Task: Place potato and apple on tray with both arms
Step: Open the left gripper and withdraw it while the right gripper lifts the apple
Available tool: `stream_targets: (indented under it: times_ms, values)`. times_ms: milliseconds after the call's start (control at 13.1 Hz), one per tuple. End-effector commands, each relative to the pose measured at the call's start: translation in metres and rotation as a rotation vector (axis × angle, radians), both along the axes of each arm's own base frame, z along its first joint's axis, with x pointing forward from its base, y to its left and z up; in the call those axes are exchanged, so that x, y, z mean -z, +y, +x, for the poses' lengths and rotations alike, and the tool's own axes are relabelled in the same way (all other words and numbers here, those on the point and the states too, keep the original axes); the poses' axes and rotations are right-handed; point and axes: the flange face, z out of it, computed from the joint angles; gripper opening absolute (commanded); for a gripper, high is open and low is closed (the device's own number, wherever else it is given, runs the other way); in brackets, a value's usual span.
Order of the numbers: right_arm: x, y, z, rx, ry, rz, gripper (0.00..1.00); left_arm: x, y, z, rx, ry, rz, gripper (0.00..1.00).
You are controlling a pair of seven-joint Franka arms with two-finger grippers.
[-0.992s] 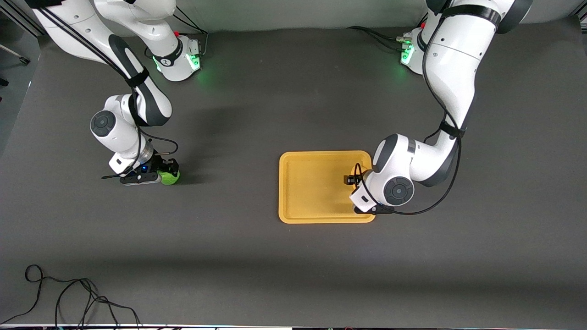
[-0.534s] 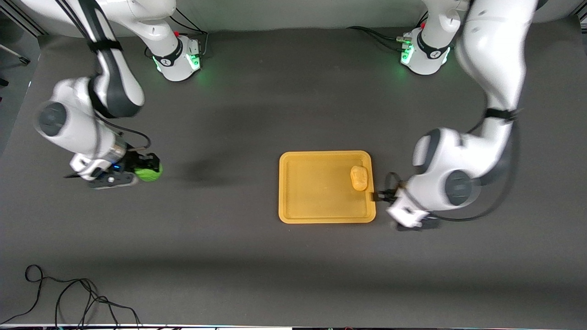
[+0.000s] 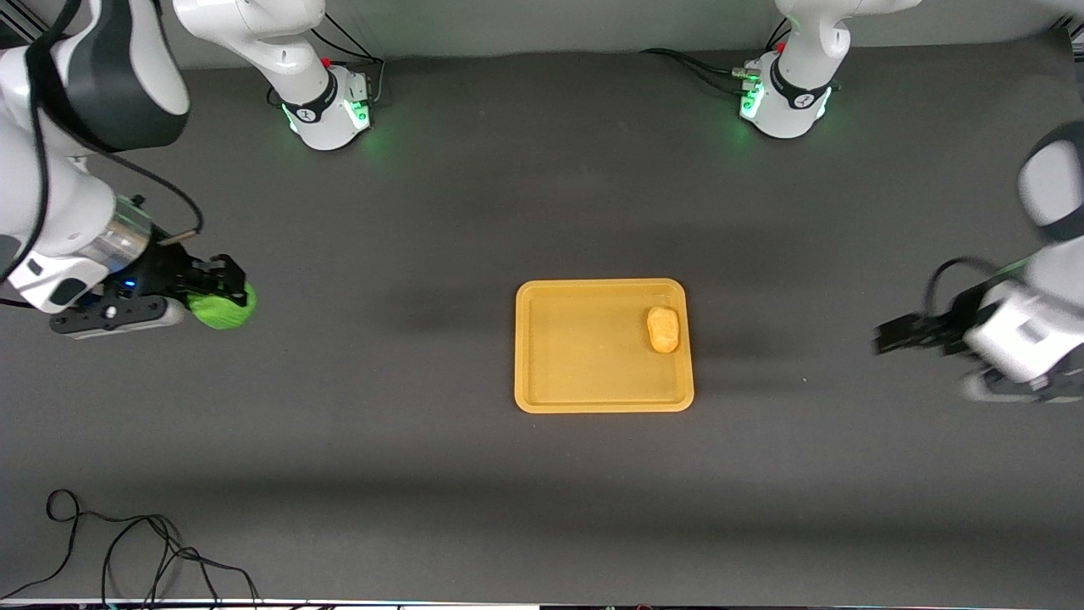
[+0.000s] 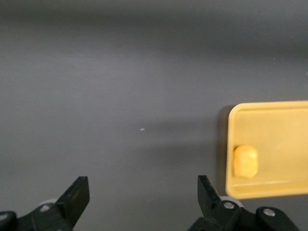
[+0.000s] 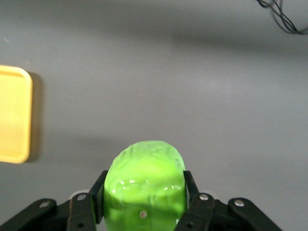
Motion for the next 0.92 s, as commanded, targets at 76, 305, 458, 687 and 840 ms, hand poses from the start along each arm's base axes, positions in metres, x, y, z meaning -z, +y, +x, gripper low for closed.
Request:
stream_targets:
  times_ms: [76,305,458,687,840]
  values:
    - [0.011,0.118,0.025,0.063,0.006,0.013,0.26,-0.032,0.015,-0.041,0.019,-0.033,0.046,1.00]
    - [0.042,0.239,0.025,0.147,0.054,0.000,0.26,-0.043,0.021,-0.044,0.057,-0.052,0.194,1.00]
    - [0.071,0.316,0.011,0.176,0.056,0.003,0.26,-0.032,0.016,-0.040,0.059,-0.053,0.181,1.00]
    - [0.113,0.411,-0.027,0.232,0.032,0.002,0.26,-0.015,0.017,-0.034,0.031,-0.054,0.091,1.00]
    - [0.138,0.459,-0.061,0.235,-0.005,0.002,0.25,-0.002,0.017,-0.039,0.043,-0.045,0.096,0.96]
